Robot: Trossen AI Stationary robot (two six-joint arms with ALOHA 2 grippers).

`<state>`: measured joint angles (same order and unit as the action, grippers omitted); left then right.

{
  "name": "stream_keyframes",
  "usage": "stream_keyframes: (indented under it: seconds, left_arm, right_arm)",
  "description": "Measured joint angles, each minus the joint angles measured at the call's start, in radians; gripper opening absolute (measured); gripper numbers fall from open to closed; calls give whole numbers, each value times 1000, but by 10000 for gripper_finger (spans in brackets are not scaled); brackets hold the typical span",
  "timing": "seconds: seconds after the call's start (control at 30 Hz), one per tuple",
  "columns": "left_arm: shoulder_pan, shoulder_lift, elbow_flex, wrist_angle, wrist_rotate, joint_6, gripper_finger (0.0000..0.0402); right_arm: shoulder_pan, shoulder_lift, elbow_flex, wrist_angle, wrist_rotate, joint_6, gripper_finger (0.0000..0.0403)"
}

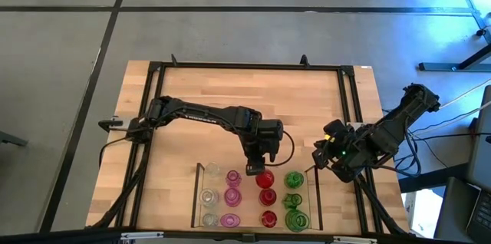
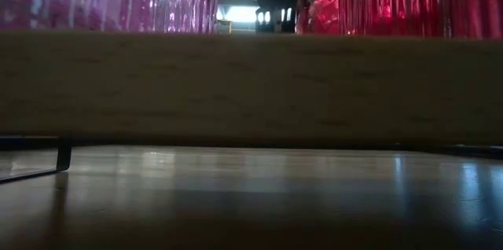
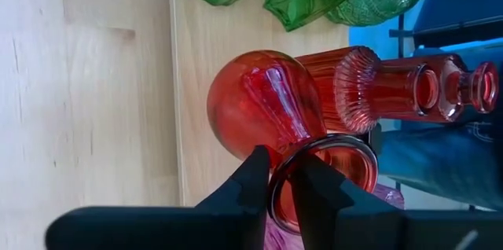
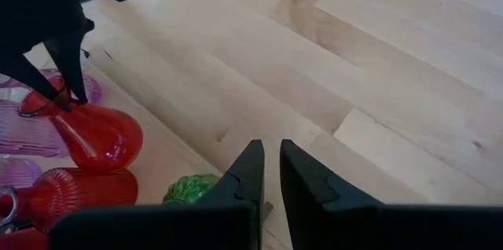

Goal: Sort vases onto shelf
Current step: Put the red vase aligned with the other red vases on the shelf

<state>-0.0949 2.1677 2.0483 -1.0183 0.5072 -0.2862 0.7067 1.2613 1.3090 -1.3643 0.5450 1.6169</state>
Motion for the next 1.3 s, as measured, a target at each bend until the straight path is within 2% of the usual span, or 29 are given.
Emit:
stream_keyframes:
  seconds: [0.63, 1.03, 1.3]
  left_arm:
    - [0, -1, 0, 0, 15, 8, 43]
    - [1, -1, 0, 0, -13, 27, 43]
    - [1, -1, -1, -1, 23, 27, 43]
  right_arm:
    - [0, 0, 1, 1, -15, 0, 28]
    - [0, 0, 1, 1, -15, 0, 28]
    - [0, 0, 1, 1, -15, 0, 28]
